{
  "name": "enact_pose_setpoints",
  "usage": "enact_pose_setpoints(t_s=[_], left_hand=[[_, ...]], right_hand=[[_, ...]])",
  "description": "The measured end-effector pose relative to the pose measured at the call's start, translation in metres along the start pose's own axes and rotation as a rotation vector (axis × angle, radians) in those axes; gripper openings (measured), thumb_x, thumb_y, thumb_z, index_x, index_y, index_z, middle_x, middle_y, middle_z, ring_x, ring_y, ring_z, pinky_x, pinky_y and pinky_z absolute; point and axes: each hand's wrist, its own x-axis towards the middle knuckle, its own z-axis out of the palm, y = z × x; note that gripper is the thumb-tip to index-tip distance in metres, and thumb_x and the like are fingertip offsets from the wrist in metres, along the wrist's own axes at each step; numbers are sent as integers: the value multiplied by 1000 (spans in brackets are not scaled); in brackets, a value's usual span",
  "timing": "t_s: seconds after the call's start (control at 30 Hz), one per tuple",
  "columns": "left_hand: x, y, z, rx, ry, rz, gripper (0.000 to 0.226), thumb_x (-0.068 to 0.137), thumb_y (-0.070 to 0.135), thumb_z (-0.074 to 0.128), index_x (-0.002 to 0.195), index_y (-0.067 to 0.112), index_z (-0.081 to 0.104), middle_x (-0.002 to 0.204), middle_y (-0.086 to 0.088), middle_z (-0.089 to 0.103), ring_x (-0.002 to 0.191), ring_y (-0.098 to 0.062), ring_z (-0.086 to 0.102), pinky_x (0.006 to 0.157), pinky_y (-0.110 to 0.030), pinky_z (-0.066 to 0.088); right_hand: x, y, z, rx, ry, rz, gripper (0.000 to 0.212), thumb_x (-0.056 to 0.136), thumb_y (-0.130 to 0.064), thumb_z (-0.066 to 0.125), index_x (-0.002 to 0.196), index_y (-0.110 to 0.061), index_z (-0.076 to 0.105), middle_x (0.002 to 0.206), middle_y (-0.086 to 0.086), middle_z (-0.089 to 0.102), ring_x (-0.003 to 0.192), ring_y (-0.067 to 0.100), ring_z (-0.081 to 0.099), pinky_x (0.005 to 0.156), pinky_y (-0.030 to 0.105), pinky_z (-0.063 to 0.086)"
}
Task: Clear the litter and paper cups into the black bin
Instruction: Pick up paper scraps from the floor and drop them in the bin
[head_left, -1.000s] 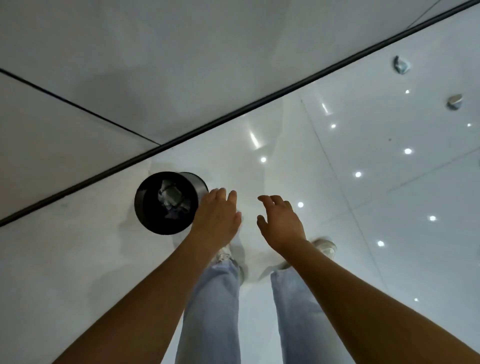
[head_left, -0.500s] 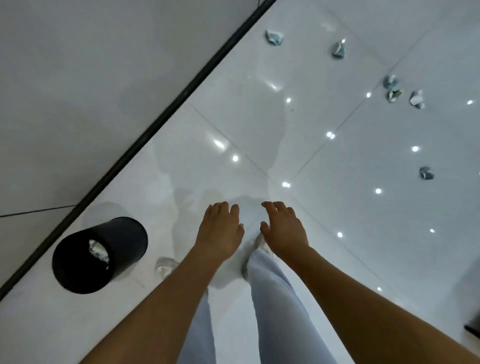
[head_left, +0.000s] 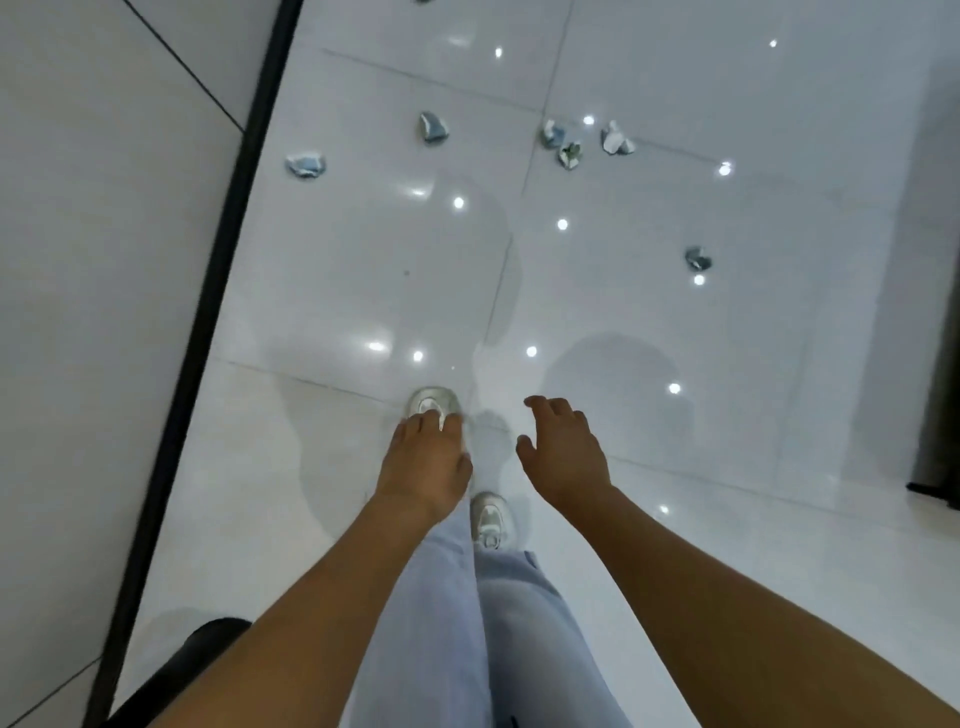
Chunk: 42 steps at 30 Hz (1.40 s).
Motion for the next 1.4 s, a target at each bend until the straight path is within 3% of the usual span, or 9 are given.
enact_pose_setpoints(t_s=[0.1,0.43,0.67,1.13,1.4], left_hand=[[33,19,-26,45,-2,81,47,98,36,37,140,15,33,138,-7,45,122,-21,44,108,-31,32],[154,70,-129,181,-56,233,52,99,34,35,146,13,27,145,-7,36,133,-23,35,115,-31,20],[224,110,-177,284,-80,272,50,99,35,36,142,11,31,139,-9,41,127,-24,38,109,-31,24],[380,257,-206,318,-143,244,50,98,35,37,143,12,32,141,-9,41,128,-24,38,109,-31,27],[481,313,-180,300,-140,317,48,97,32,42,141,14,35,142,-7,42,127,-21,40,107,-28,29]], right_hand=[[20,14,-23,62,28,69,47,97,-26,47,141,-19,37,136,5,47,117,24,48,92,36,47],[112,44,-111,190,71,270,48,97,-26,46,143,-17,36,136,7,45,118,25,47,92,35,47],[182,75,-170,356,145,325,49,95,-23,50,142,-16,37,139,9,44,122,28,45,97,39,45],[310,249,-259,434,96,428,49,94,-21,51,141,-17,37,136,8,43,117,29,45,91,39,46],[392,339,-232,422,74,536,50,93,-18,50,141,-16,37,138,10,42,119,31,44,90,39,43]])
